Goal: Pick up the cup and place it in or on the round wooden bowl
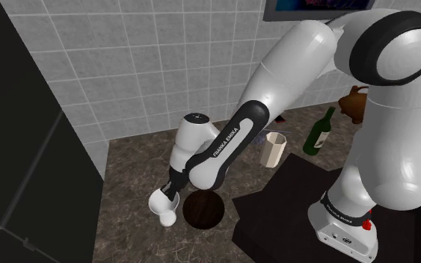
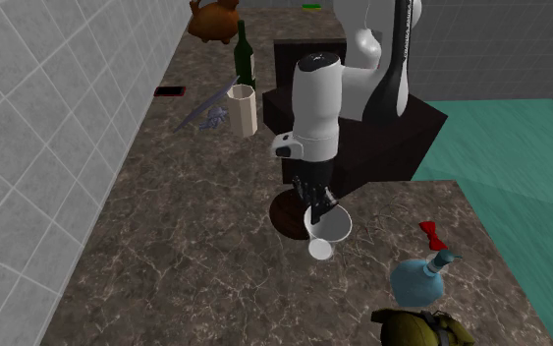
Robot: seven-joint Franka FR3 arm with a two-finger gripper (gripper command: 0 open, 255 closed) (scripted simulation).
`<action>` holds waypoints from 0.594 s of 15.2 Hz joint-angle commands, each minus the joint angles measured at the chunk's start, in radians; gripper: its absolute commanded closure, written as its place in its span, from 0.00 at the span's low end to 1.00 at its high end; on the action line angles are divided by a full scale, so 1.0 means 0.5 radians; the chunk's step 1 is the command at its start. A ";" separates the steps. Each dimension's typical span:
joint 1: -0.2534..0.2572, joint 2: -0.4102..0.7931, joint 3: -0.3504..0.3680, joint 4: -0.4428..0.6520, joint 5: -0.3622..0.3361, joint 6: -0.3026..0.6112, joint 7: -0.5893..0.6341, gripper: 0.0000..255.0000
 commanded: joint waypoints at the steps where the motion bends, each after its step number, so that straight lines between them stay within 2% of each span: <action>1: -0.002 -0.050 -0.001 -0.001 -0.001 -0.048 0.009 1.00; 5: -0.228 -0.293 0.124 -0.258 0.218 -0.067 -0.275 1.00; 9: -0.399 -0.549 0.181 -0.477 0.482 -0.146 -0.603 1.00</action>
